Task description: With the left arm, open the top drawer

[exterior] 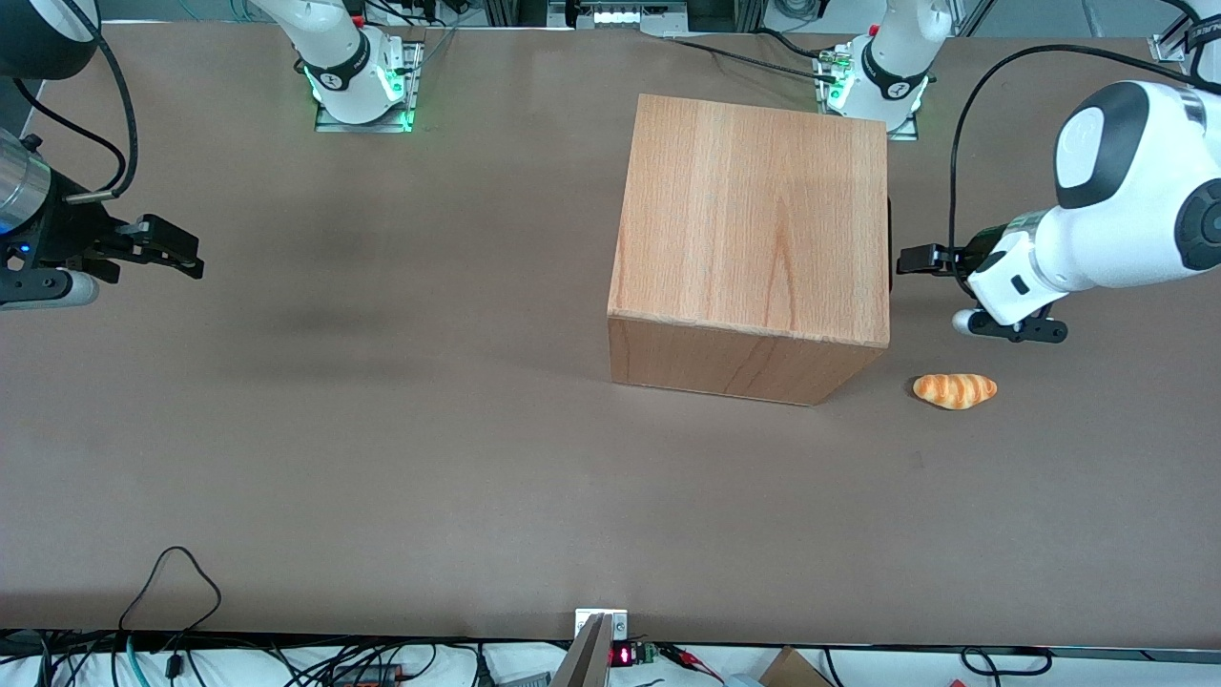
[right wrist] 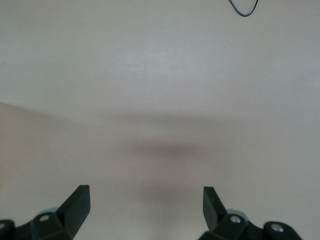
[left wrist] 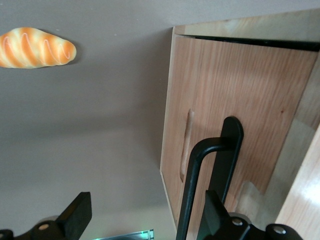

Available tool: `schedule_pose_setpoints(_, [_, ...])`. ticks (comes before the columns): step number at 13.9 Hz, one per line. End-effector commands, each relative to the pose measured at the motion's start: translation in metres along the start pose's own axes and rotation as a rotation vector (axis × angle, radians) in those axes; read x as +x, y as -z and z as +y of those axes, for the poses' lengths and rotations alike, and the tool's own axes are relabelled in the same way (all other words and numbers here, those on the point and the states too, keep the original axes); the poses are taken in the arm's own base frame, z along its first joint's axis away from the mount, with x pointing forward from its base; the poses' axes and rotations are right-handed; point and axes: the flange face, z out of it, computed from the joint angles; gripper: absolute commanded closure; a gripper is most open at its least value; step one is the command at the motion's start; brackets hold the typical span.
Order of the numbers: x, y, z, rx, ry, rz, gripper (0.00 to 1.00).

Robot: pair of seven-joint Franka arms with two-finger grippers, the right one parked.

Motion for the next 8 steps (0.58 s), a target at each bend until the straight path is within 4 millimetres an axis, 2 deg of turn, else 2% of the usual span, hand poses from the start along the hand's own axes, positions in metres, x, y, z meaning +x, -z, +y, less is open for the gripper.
schedule_pose_setpoints(1, [-0.003, -0.006, 0.005, -0.027, -0.008, 0.011, 0.00])
schedule_pose_setpoints(8, [0.007, -0.027, 0.003, -0.025, -0.023, -0.028, 0.00])
